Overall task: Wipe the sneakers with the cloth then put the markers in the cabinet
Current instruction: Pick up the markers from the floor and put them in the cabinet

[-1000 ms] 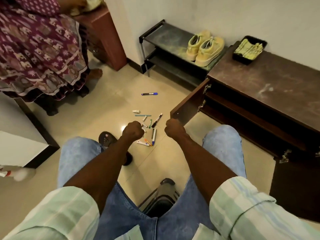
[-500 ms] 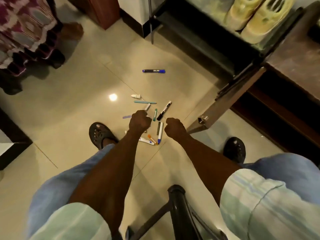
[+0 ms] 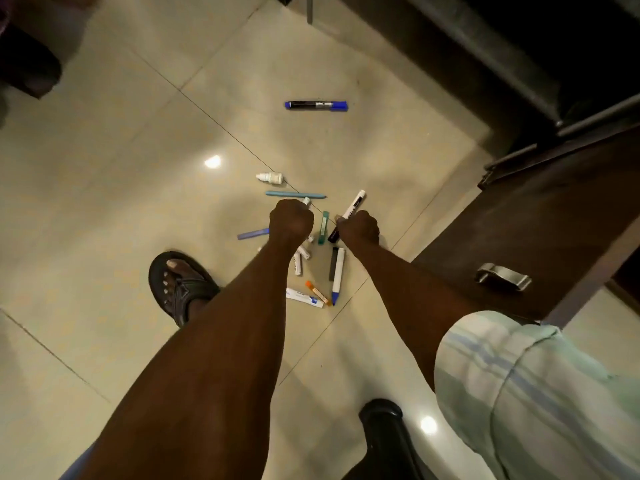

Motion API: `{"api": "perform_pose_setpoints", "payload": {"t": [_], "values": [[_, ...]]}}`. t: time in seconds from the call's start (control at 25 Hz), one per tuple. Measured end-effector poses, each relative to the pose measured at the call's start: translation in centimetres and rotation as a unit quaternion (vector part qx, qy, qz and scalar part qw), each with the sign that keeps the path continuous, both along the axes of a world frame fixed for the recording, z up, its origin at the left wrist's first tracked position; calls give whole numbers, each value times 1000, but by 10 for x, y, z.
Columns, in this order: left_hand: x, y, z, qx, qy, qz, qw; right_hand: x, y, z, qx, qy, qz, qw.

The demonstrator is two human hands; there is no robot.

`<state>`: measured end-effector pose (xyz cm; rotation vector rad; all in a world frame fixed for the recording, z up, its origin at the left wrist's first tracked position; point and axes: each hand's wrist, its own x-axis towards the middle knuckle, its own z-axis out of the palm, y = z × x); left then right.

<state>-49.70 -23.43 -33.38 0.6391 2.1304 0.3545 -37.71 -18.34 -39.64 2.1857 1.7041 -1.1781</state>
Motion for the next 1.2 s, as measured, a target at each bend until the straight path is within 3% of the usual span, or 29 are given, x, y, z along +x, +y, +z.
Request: {"api": "perform_pose_setpoints", "payload": {"t": [0.12,0.2,0.28,0.32,0.4,0.48,0.56,0.64,0.72,0.88,1.0,1.2], "values": [[-11,-5,-8,-7,41,-32,999,-1,3,-16,21,-14,-2,1000],[-19,-9,-9,42,59,10,997,-3,6,-12,69,-7,-14,997],[-29,-8,-9,98,113,-36,988,-12,15,-4,112,31,76,990],[-35,-4,-12,102,153,-116,976,-20,23,3,100,59,163,980],[-48,7,-15,71,197,-251,945,-41,46,22,0,109,292,950],[-55,18,-18,54,173,-266,947,-63,70,45,-163,189,263,932],[-56,21,-18,79,139,-183,970,-78,93,56,-221,254,188,923],[-60,20,-21,82,115,-75,987,-88,116,51,-153,233,163,946],[-69,18,-26,69,34,91,993,-95,135,35,27,88,247,965],[-86,23,-27,86,-160,302,936,-109,161,2,187,-48,404,894],[-86,33,-17,98,-276,365,884,-115,173,-22,228,-112,455,853],[-86,34,-14,59,-311,344,884,-96,141,-35,313,-157,405,845]]}}
